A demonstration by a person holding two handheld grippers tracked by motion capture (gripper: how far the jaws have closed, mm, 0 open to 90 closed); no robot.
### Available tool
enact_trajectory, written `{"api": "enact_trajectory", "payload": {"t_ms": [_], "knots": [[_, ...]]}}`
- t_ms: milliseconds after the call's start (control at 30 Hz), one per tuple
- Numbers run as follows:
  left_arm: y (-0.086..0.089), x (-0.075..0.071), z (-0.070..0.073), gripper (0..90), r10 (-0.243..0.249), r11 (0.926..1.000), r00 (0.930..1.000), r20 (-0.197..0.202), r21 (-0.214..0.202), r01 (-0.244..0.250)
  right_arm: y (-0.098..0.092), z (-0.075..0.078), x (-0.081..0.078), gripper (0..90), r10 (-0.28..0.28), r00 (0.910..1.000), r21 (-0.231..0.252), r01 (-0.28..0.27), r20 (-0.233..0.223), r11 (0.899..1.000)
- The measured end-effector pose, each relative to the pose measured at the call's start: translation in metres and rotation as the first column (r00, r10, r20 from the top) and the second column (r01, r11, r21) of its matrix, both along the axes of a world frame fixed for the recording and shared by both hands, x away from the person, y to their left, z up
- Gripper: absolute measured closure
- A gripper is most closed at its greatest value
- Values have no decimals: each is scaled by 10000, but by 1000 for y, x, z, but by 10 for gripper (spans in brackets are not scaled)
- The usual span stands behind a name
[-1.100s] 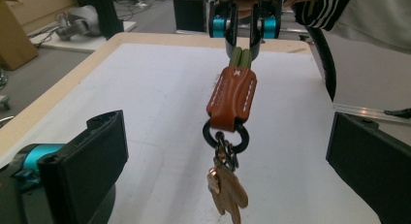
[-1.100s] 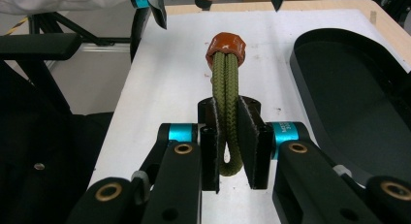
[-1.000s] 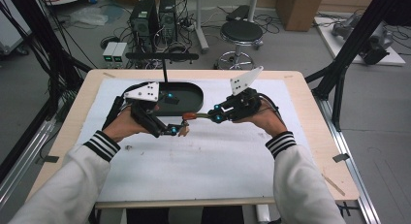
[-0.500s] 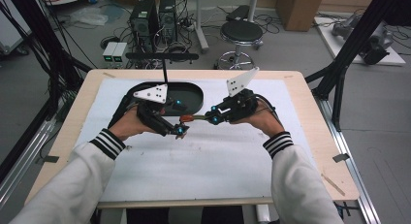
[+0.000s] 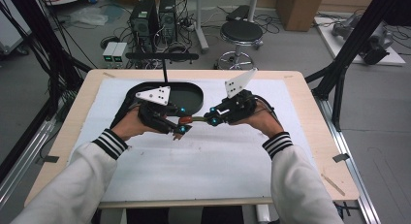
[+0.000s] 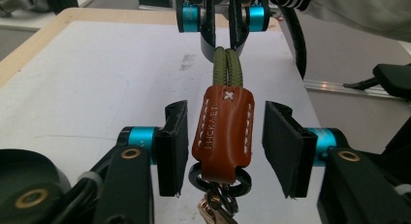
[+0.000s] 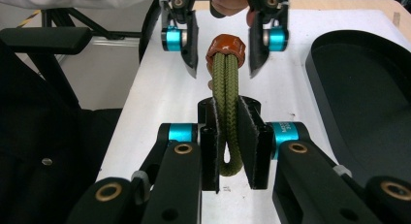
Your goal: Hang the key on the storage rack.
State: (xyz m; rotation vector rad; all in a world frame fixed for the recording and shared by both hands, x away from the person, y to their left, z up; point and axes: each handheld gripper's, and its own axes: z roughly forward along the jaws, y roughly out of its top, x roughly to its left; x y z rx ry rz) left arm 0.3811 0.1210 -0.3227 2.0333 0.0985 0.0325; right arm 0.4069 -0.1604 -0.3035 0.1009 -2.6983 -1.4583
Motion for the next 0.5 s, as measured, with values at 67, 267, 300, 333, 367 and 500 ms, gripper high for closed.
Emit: {"api": "enact_trajectory", "payload": {"t_ms": [67, 267, 300, 333, 367, 500], "knots": [[0, 0, 0, 565, 15, 10000, 9999, 101, 80, -16, 1, 0, 0, 800, 18, 10000, -26, -18, 0, 10000], [-1, -2, 1, 656, -28, 9998, 9998, 198, 202, 24, 3, -2, 0, 800, 51, 10000, -176, -52, -40, 9998], [-2, -2, 1, 664, -36, 9998, 9997, 238, 205, 31, 2, -2, 0, 800, 47, 10000, -199, -48, -34, 9998], [-2, -2, 2, 671, -52, 9998, 9997, 244, 209, 46, 3, -2, 0, 800, 35, 10000, -134, -36, -40, 9999], [-2, -2, 2, 680, -52, 9997, 9996, 270, 246, 45, 2, -2, 0, 800, 31, 10000, -150, -32, -57, 9999], [-2, -3, 4, 714, -28, 9997, 9993, 367, 249, 19, 2, -2, 1, 798, 57, 10000, -97, -58, -21, 9999]]}}
